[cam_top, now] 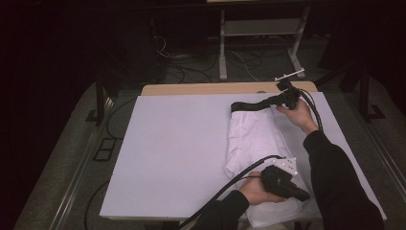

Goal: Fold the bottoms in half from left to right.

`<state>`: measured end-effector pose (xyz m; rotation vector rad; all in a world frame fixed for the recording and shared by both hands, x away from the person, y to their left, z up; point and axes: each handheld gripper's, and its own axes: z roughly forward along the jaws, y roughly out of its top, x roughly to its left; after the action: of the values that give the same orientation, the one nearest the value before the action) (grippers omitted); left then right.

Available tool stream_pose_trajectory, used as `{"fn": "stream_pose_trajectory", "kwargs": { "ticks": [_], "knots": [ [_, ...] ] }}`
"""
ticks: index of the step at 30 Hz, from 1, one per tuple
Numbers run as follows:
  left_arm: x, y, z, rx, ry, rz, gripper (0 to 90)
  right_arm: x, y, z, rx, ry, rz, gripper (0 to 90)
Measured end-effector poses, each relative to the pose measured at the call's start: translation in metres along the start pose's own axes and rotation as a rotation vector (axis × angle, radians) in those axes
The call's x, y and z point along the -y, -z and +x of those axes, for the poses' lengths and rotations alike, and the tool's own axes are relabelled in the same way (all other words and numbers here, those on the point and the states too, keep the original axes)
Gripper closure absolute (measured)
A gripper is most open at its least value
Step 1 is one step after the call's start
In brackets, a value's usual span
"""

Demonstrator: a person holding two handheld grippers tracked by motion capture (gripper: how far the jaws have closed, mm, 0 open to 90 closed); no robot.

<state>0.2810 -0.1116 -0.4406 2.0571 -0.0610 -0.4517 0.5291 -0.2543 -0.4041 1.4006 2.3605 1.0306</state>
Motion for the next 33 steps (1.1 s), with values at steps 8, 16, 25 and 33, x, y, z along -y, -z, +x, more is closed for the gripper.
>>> {"fn": "stream_pose_trajectory", "kwargs": {
  "ticks": [8, 16, 25, 33],
  "knots": [
    [-0.002, -0.006, 0.004, -0.005, 0.022, 0.014, 86.5, 0.001, 0.017, 0.009, -0.058, 0.012, -0.038, 16.0],
    [-0.003, -0.007, 0.004, 0.005, 0.04, 0.021, 79.8, 0.006, 0.03, 0.021, -0.082, 0.041, -0.064, 2.0],
    [-0.007, -0.001, 0.0, -0.002, 0.028, -0.042, 56.0, 0.005, 0.042, 0.03, -0.093, 0.073, -0.077, 0.0],
    [-0.006, 0.018, -0.001, -0.07, 0.026, -0.11, 33.9, 0.009, 0.05, 0.031, -0.072, 0.078, -0.071, 0.0]
  ]
}}
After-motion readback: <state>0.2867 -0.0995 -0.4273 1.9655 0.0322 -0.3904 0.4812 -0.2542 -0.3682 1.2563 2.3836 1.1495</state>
